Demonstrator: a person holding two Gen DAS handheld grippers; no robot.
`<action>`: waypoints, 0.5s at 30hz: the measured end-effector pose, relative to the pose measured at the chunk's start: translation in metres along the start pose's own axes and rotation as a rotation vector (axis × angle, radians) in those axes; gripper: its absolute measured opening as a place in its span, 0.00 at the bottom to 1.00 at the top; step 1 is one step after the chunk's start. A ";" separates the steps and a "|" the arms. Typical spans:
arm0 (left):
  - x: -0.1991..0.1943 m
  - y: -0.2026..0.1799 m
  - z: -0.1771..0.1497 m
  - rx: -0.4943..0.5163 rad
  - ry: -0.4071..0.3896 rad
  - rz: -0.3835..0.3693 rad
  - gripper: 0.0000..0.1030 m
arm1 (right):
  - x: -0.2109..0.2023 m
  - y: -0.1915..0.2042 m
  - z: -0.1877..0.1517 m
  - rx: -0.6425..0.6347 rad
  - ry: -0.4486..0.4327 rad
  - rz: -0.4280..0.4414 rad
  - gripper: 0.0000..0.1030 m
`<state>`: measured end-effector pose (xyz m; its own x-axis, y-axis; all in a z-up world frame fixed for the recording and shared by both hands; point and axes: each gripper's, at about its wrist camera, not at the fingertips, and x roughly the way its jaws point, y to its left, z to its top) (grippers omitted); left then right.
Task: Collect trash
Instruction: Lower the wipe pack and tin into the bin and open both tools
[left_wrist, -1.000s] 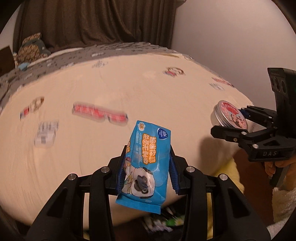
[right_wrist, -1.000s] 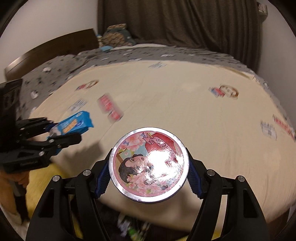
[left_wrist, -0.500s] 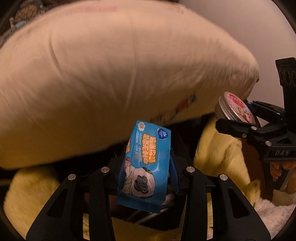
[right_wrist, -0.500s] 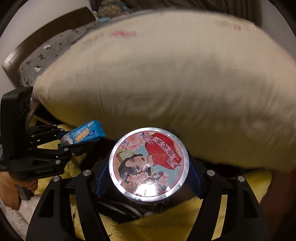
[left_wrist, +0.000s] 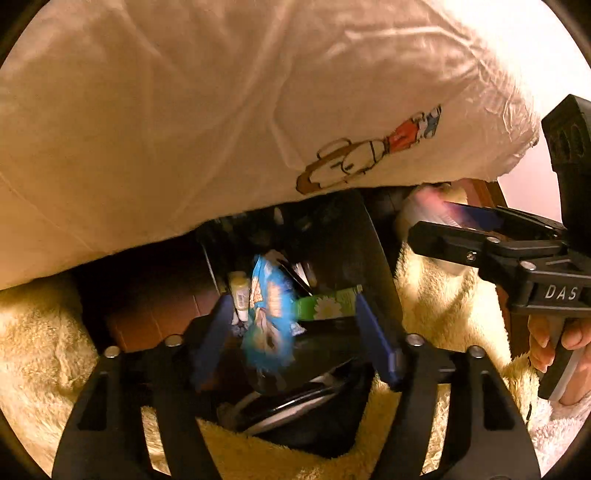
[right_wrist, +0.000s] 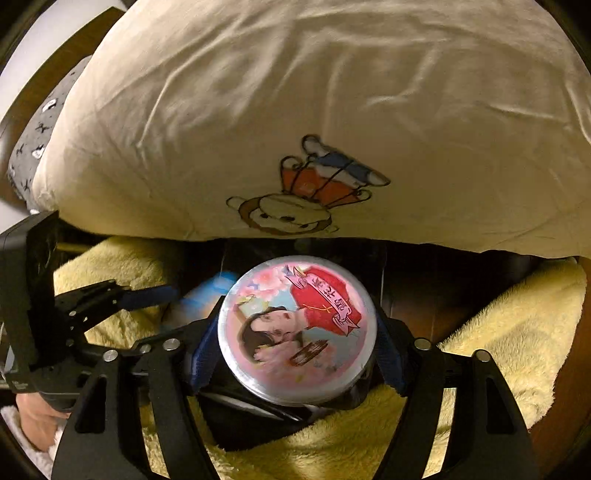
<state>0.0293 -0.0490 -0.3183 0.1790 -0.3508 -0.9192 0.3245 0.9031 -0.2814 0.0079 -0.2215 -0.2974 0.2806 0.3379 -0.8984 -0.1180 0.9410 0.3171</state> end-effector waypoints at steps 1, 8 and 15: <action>-0.003 0.004 0.002 -0.004 -0.006 0.002 0.65 | -0.003 0.000 0.003 -0.003 -0.010 -0.013 0.80; -0.059 0.004 0.010 0.000 -0.155 0.076 0.75 | -0.071 0.005 0.013 0.000 -0.207 -0.055 0.90; -0.167 -0.014 0.020 0.038 -0.473 0.189 0.92 | -0.157 0.027 0.026 -0.073 -0.447 -0.138 0.97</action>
<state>0.0136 -0.0082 -0.1555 0.6359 -0.2636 -0.7253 0.2777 0.9551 -0.1037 -0.0140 -0.2487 -0.1402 0.6794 0.1989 -0.7063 -0.1132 0.9794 0.1670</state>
